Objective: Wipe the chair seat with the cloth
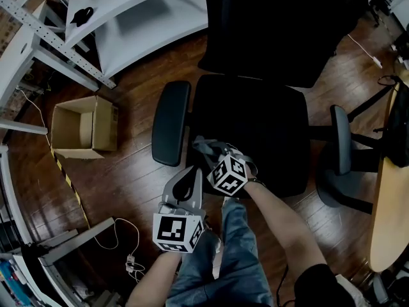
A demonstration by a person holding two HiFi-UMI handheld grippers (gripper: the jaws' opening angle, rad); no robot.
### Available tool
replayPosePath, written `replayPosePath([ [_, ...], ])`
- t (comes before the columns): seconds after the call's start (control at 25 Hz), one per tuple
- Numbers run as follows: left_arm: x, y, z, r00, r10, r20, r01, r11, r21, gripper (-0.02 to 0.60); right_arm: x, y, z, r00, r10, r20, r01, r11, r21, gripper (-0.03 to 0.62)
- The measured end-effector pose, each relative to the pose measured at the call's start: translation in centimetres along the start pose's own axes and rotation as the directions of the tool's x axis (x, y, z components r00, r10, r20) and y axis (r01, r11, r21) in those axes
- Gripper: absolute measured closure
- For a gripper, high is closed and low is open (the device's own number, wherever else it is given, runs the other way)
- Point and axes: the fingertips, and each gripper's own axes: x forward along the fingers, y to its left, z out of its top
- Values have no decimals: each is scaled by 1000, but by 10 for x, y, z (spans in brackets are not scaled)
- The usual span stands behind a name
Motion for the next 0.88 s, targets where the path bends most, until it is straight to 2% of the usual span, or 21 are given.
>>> replayPosePath([
  [0.32, -20, -5, -15, 1000, -6, 10, 6, 1000, 5, 578, -30, 86, -18, 997, 65, 33, -64, 998, -12, 577],
  [0.52, -22, -10, -16, 1000, -9, 12, 9, 1000, 8, 578, -42, 125, -27, 993, 106, 51, -106, 994, 2, 577],
  [0.72, -15, -15, -18, 1000, -10, 7, 10, 1000, 1, 578, -47, 142, -27, 988, 136, 70, -138, 990, 25, 577],
  [0.88, -6, -17, -15, 1000, -10, 0, 10, 1000, -5, 578, -53, 130, -20, 988, 130, 86, -132, 991, 25, 577],
])
